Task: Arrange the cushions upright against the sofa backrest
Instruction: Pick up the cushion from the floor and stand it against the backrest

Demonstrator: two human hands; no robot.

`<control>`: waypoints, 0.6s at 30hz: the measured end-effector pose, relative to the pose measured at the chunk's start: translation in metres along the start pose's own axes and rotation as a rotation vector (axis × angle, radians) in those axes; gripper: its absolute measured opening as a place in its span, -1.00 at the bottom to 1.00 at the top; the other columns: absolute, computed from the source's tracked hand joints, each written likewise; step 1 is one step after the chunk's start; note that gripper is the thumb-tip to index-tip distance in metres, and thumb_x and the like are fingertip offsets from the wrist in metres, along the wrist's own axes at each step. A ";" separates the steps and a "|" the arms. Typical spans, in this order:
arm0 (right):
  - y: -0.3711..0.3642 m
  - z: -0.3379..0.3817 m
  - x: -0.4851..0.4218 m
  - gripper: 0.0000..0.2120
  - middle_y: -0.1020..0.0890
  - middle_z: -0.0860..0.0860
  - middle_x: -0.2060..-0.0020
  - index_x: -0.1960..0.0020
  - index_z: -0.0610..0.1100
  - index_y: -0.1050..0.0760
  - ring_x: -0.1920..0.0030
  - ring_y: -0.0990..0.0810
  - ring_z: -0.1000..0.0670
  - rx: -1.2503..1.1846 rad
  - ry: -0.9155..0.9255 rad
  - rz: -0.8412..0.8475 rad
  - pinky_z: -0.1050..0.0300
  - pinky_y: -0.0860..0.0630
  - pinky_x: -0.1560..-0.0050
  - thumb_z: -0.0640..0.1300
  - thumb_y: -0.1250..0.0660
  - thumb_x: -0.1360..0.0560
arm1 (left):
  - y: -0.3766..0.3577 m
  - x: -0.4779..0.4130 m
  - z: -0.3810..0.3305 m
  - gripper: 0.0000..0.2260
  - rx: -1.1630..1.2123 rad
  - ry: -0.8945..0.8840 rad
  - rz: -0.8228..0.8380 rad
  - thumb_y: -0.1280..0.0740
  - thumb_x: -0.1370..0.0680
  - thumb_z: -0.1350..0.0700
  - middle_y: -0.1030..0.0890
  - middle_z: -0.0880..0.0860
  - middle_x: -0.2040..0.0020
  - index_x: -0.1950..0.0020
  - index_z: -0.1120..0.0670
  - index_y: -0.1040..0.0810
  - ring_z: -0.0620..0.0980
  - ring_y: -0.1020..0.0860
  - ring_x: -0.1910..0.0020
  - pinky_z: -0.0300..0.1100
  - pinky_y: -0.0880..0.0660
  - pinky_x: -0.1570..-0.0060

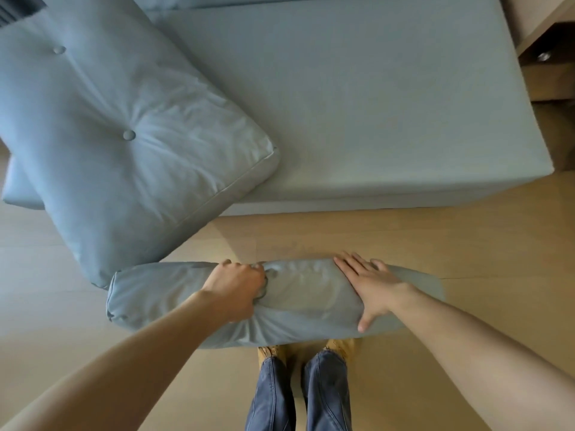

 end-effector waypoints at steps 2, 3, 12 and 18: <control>-0.011 0.002 0.005 0.46 -0.03 0.02 -0.66 -0.64 0.03 0.25 -0.62 -0.05 -0.04 -0.066 0.007 -0.044 -0.06 0.04 -0.58 0.31 -0.63 -0.08 | -0.002 0.004 -0.004 -0.75 -0.019 0.008 -0.008 -0.29 -0.51 0.18 -0.65 0.00 -0.04 -0.19 0.08 -0.46 0.09 -0.65 -0.02 -0.06 -0.41 -0.05; -0.013 0.003 0.007 0.36 -0.20 0.03 -0.62 -0.64 0.04 0.13 -0.58 -0.19 -0.02 -0.113 0.002 -0.076 -0.02 -0.03 -0.55 0.29 -0.63 -0.11 | -0.002 0.006 -0.005 -0.73 -0.029 0.012 -0.010 -0.28 -0.52 0.18 -0.65 0.02 -0.06 -0.22 0.09 -0.46 0.11 -0.65 -0.03 -0.06 -0.39 -0.02; 0.062 -0.008 0.098 -0.09 -0.62 0.13 -0.17 -0.49 0.09 -0.26 -0.19 -0.57 -0.01 -0.176 -0.044 -0.178 -0.04 -0.33 -0.28 0.20 -0.53 -0.22 | 0.104 0.052 -0.015 -0.66 -0.009 -0.031 -0.007 -0.35 -0.52 0.12 -0.65 0.08 -0.12 -0.29 0.06 -0.46 0.18 -0.63 -0.08 -0.03 -0.46 0.02; 0.201 -0.050 0.251 -0.11 -0.63 0.13 -0.23 -0.40 0.14 -0.35 -0.26 -0.57 -0.02 -0.136 -0.149 -0.279 -0.03 -0.40 -0.27 0.18 -0.55 -0.11 | 0.265 0.115 -0.054 -0.63 0.002 -0.070 -0.125 -0.44 -0.41 0.06 -0.65 0.06 -0.12 -0.20 -0.01 -0.52 0.18 -0.64 -0.09 -0.09 -0.49 0.11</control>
Point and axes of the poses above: each hand's wrist, its own x-axis away from the middle knuckle, its own y-axis out of the back of the hand, z = x × y, the point moved 3 cm from there along -x, towards the middle knuckle
